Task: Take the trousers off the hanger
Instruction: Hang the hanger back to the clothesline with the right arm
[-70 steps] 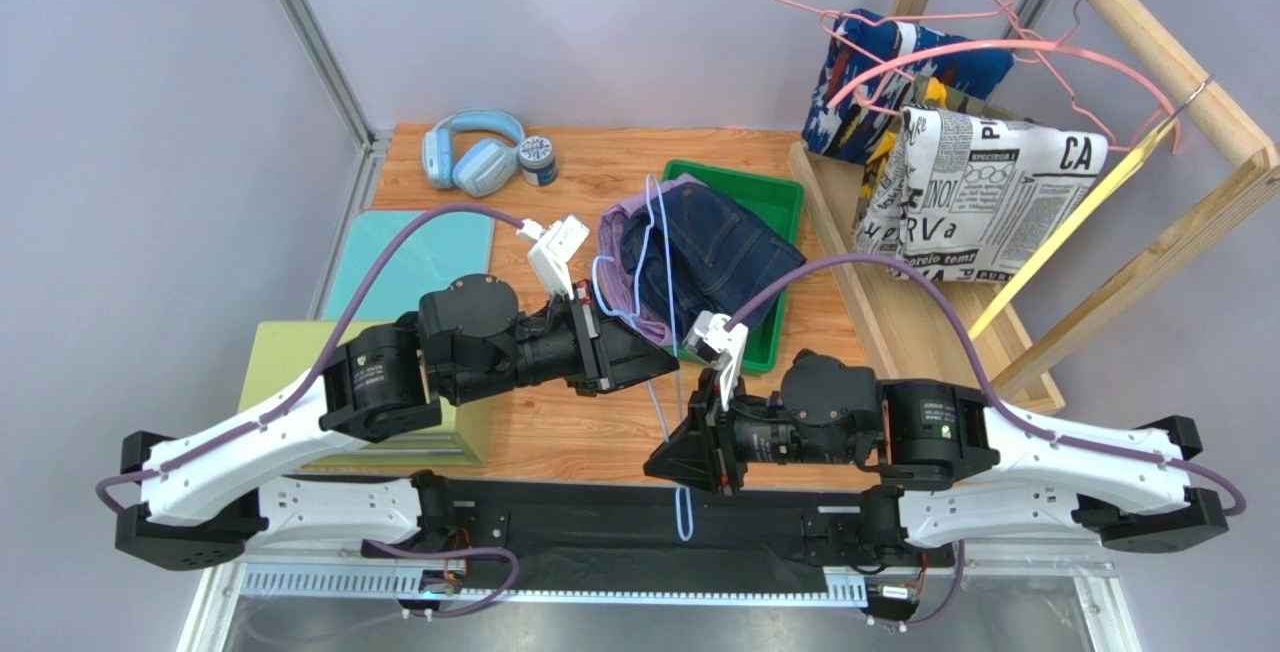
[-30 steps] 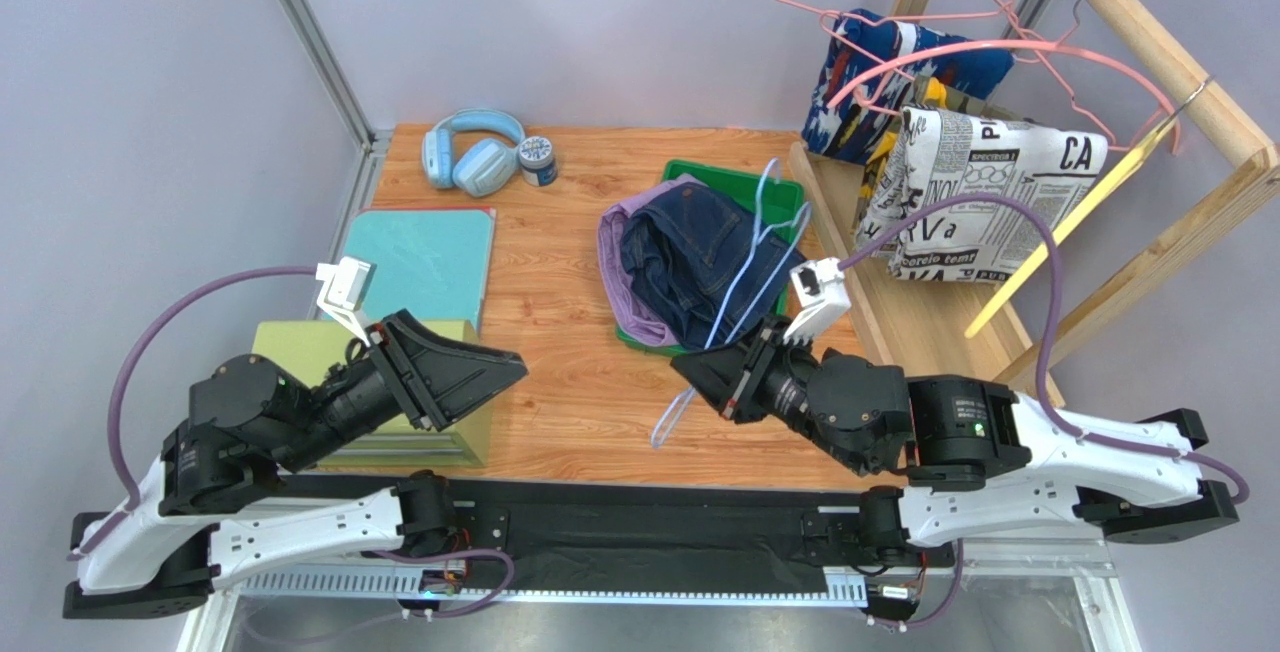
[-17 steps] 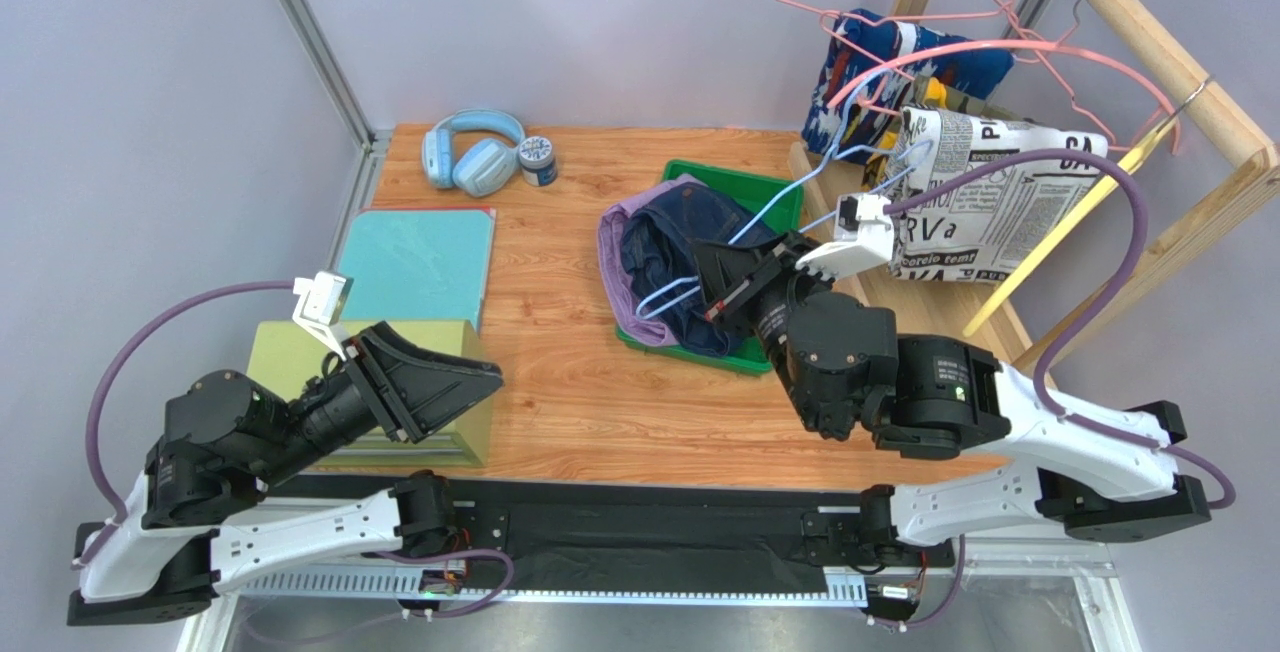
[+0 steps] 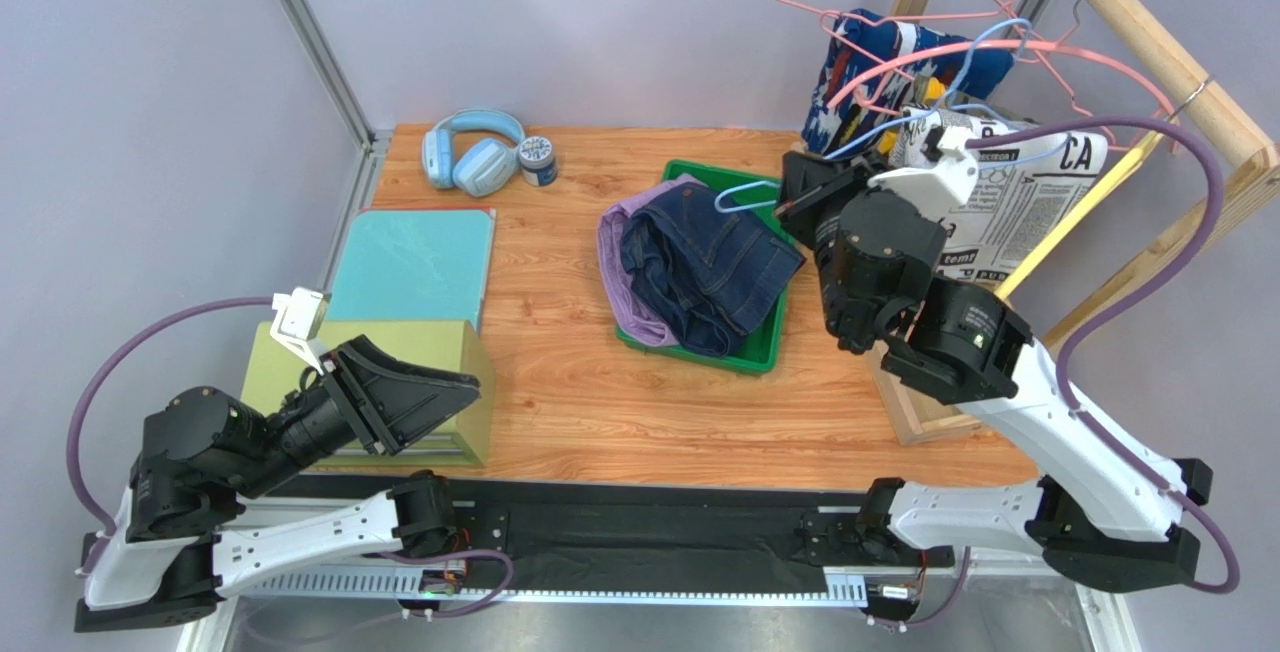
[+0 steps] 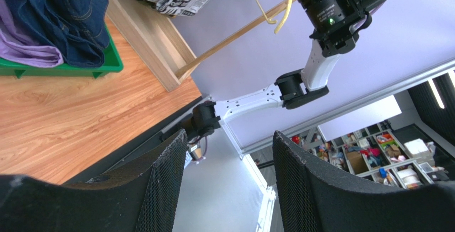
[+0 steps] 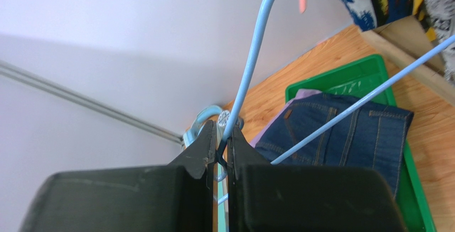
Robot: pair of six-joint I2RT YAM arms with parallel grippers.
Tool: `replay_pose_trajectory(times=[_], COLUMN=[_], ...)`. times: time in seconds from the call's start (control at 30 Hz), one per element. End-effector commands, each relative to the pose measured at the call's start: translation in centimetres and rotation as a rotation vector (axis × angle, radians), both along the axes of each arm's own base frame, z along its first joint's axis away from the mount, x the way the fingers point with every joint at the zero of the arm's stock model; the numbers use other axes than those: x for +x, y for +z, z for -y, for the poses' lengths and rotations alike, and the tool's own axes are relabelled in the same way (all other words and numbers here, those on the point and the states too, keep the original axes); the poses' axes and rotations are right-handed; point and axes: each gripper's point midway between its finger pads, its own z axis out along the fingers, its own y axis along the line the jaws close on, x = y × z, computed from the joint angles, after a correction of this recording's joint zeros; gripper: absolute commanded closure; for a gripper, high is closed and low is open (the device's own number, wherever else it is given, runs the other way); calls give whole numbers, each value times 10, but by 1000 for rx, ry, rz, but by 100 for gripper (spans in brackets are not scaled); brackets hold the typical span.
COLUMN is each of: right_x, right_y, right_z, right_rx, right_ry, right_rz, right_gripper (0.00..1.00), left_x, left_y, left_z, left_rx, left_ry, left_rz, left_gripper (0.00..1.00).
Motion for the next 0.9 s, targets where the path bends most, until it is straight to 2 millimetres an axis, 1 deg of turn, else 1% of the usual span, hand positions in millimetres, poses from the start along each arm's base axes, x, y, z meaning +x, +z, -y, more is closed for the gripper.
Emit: replay_pose_trajectory(times=[0.0,0.2,0.27,0.3,0.37,0.4,0.6,0.73,0.8,0.87], right_x=[6,13,16,21,24,29,39,48,48,50], right_y=[27,34,35,35,33,30,28,28,29,27], right_z=[34,70,76,82,90,95,117,129,138,140], right_rx=[64,72,71,73,77,84,128,124,127,141], right_ry=[-33,-128,-139,-144,-156,-166,-184,-203,-220,-214], right_rz=[38,55,56,58,50,45,39,30,30,23], right_gripper=[100,100,100,100,100,100,100,100,100,100], left_x=[1,2,2,1,1,1,0,0,0,0], left_y=[3,4,3,4,3,2,3,3,4,4], left_z=[-3,5,8,9,10,11,12,14,15,17], left_rx=[-3,17,23,22,25,28,23,22,24,30], left_ry=[12,-1,-7,-8,-13,-15,-20,-25,-26,-28], left_rz=[2,-4,-5,-7,-9,-11,-19,-23,-22,-21], left_gripper=[34,34,34,34,34,34,34,34,34,34])
